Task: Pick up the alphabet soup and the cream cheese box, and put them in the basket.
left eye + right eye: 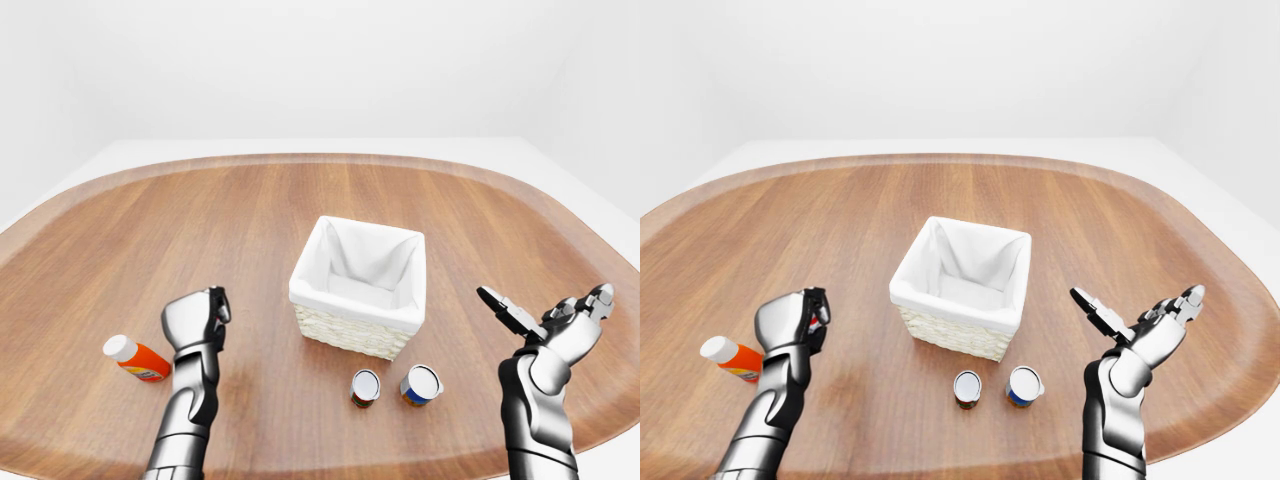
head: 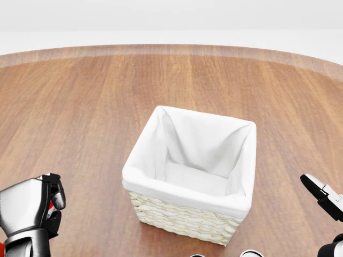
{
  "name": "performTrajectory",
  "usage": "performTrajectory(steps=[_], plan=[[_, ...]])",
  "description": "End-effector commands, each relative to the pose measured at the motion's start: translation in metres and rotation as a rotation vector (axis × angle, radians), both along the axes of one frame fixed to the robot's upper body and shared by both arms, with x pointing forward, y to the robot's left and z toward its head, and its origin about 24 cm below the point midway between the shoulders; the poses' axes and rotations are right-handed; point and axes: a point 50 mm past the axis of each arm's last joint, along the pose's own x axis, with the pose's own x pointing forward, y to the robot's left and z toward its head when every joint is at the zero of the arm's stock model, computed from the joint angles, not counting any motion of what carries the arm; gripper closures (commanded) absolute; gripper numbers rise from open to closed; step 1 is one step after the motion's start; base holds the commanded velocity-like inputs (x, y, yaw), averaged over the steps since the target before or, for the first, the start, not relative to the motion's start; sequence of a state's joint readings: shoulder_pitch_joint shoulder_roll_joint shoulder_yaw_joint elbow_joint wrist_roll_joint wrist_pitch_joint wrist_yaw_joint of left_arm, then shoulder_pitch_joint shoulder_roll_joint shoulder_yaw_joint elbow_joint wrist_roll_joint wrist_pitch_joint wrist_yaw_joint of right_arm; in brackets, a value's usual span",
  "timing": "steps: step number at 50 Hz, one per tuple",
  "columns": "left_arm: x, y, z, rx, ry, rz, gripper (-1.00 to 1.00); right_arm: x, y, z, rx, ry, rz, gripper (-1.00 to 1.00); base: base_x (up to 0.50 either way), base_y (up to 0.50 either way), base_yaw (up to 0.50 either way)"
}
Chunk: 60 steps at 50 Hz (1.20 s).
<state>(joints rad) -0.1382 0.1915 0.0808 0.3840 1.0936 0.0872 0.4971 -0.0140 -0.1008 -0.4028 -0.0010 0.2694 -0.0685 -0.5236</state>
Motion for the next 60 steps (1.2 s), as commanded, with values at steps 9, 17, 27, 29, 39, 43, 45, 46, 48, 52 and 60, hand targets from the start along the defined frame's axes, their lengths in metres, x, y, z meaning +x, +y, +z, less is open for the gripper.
performTrajectory(steps=[9, 17, 27, 29, 39, 43, 45, 46, 48, 52, 60], plan=[[0.026, -0.020, 0.047, 0.017, -0.136, -0.093, 1.00, 0.000, 0.001, 0.001, 0.000, -0.001, 0.003, -1.00, 0.00, 0.00, 0.00], [0.033, -0.030, 0.076, 0.100, -0.152, -0.154, 1.00, 0.000, 0.000, 0.001, 0.001, 0.000, 0.001, -1.00, 0.00, 0.00, 0.00], [0.045, -0.047, 0.105, 0.174, -0.160, -0.205, 1.00, 0.000, 0.000, 0.001, 0.000, 0.002, 0.002, -1.00, 0.00, 0.00, 0.00], [0.047, -0.051, 0.112, 0.190, -0.163, -0.216, 1.00, 0.000, 0.000, 0.000, 0.001, 0.003, 0.001, -1.00, 0.00, 0.00, 0.00], [0.050, -0.066, 0.140, 0.237, -0.179, -0.251, 1.00, 0.001, 0.000, -0.001, 0.001, 0.004, 0.001, -1.00, 0.00, 0.00, 0.00], [0.052, -0.072, 0.146, 0.238, -0.188, -0.263, 1.00, 0.001, 0.000, -0.001, 0.001, 0.004, 0.001, -1.00, 0.00, 0.00, 0.00], [0.052, -0.077, 0.151, 0.240, -0.196, -0.274, 1.00, 0.001, 0.000, 0.000, 0.002, 0.003, 0.002, -1.00, 0.00, 0.00, 0.00], [0.052, -0.078, 0.153, 0.243, -0.196, -0.276, 1.00, 0.001, 0.000, -0.001, 0.003, 0.003, 0.001, -1.00, 0.00, 0.00, 0.00], [0.052, -0.082, 0.160, 0.250, -0.207, -0.284, 1.00, 0.001, 0.000, -0.001, 0.004, 0.004, 0.001, -1.00, 0.00, 0.00, 0.00], [0.049, -0.088, 0.173, 0.271, -0.223, -0.294, 1.00, 0.000, 0.000, 0.000, 0.007, 0.002, 0.001, -1.00, 0.00, 0.00, 0.00], [0.042, -0.105, 0.191, 0.225, -0.230, -0.358, 1.00, 0.000, 0.000, 0.000, 0.008, 0.002, 0.002, -1.00, 0.00, 0.00, 0.00]])
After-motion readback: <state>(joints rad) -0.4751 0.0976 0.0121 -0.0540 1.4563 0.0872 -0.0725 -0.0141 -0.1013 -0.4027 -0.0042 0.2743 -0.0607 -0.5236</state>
